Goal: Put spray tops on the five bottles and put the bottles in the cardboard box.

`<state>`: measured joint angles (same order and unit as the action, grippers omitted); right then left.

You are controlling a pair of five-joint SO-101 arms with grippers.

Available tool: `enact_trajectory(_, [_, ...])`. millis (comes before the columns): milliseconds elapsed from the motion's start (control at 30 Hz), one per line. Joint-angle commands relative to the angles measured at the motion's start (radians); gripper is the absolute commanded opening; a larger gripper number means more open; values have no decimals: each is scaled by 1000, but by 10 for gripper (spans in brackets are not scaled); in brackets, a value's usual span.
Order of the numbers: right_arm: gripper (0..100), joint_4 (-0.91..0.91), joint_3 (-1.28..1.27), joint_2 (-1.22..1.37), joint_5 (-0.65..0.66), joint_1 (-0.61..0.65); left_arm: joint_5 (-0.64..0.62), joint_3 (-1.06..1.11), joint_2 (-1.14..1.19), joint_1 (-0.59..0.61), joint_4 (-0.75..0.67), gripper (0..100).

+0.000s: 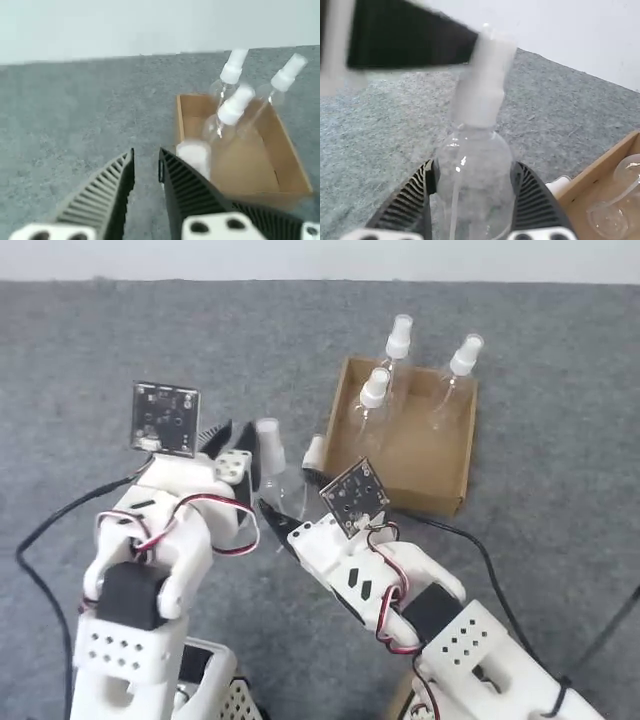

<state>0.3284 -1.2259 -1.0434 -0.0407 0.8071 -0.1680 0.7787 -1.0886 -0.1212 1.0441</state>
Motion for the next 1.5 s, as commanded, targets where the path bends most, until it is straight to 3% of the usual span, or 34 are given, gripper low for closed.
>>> enact_trajectory(0, [6, 7, 3, -36, -9, -5, 8, -124, -18, 64, -29, 73])
enact_trajectory(233, [6, 7, 3, -36, -9, -4, 8, -231, -6, 100, -43, 73])
enact_trajectory(467, [6, 7, 3, -36, -9, -2, 51, -160, -6, 23, -44, 73])
enact_trajectory(900, [6, 7, 3, -35, -9, -2, 120, -16, -8, 20, -69, 73])
enact_trajectory(1233, [6, 7, 3, -33, -9, -5, 121, -67, -18, 20, 72, 73])
enact_trajectory(1467, [6, 7, 3, -35, -9, -7, 164, -120, -20, 31, 94, 73])
